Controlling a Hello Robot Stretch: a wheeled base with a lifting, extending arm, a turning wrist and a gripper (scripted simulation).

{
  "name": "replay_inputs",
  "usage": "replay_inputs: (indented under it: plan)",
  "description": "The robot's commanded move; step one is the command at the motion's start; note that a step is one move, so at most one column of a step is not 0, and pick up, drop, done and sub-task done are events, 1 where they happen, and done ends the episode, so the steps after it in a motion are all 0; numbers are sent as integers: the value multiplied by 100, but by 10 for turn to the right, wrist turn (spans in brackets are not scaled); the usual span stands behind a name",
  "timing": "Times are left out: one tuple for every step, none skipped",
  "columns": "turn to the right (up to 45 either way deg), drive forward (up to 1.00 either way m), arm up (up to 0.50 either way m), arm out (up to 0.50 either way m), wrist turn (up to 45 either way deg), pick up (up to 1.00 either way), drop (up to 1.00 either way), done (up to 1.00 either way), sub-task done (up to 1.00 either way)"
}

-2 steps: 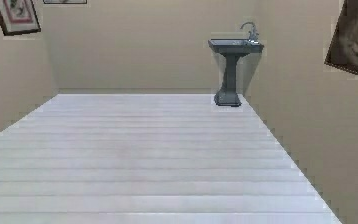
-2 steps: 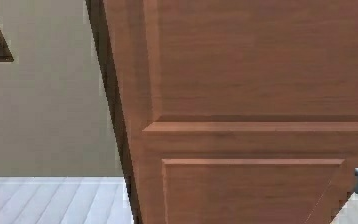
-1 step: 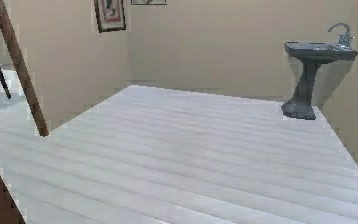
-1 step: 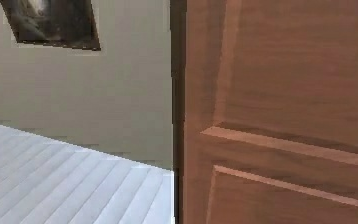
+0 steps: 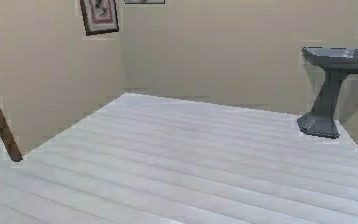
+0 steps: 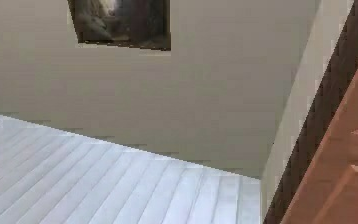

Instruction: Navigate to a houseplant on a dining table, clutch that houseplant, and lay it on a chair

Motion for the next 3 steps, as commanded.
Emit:
replay_inputs:
  plan:
    - [-450, 0, 0, 0, 0, 0, 0, 0, 0]
    - [-90, 0, 0, 0, 0, 0, 0, 0, 0]
    - [0, 100, 0, 0, 0, 0, 0, 0, 0]
